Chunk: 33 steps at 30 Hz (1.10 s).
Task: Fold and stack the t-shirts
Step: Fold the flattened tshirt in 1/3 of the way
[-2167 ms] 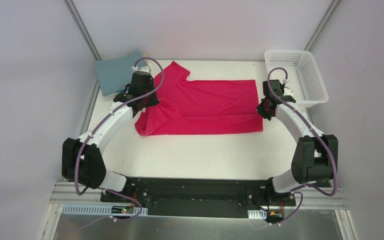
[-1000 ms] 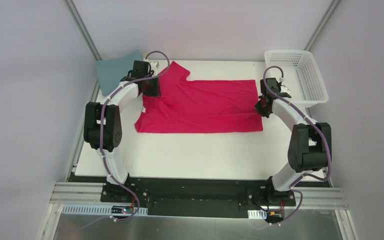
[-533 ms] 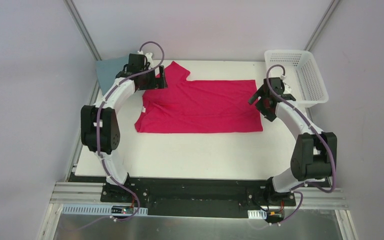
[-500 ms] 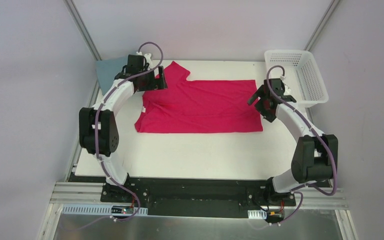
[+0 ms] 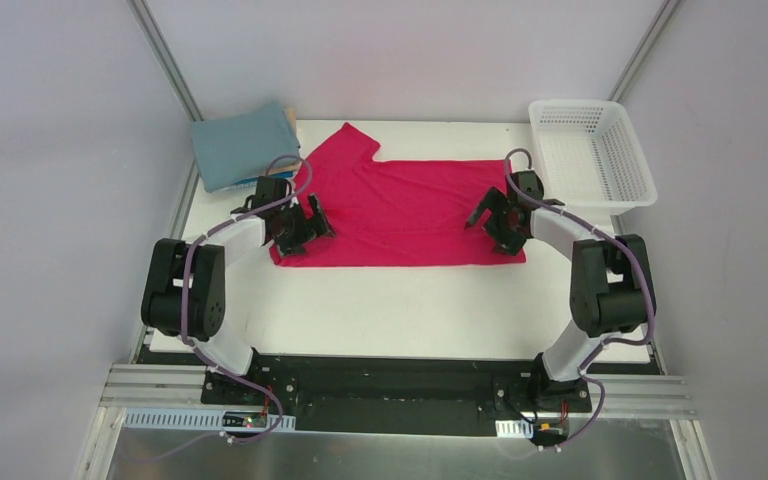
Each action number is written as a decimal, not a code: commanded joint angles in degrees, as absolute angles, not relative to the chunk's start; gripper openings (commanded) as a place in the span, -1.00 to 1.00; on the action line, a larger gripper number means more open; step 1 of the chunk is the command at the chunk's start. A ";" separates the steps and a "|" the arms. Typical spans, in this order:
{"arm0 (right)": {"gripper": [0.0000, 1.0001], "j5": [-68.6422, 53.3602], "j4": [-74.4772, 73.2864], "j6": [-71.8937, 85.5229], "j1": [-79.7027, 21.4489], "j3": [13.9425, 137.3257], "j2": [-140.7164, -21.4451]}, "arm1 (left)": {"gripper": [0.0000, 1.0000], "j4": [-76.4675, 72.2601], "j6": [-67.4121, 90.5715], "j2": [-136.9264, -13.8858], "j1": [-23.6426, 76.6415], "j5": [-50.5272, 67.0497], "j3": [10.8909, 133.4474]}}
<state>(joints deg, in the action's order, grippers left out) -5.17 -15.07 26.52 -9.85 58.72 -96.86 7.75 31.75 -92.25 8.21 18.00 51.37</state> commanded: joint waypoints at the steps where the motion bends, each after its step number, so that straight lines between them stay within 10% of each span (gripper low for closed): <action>1: 0.99 -2.57 -14.45 27.33 -9.53 54.84 -95.12 | 0.98 2.11 35.80 -92.84 8.34 17.73 47.91; 20: 0.99 -9.31 -21.64 25.98 -21.59 41.39 -63.12 | 0.98 21.44 42.86 -52.26 8.79 7.72 29.47; 33: 0.94 -22.57 -3.78 26.00 -37.93 74.79 -103.32 | 0.98 14.79 41.57 -56.18 8.79 7.83 30.59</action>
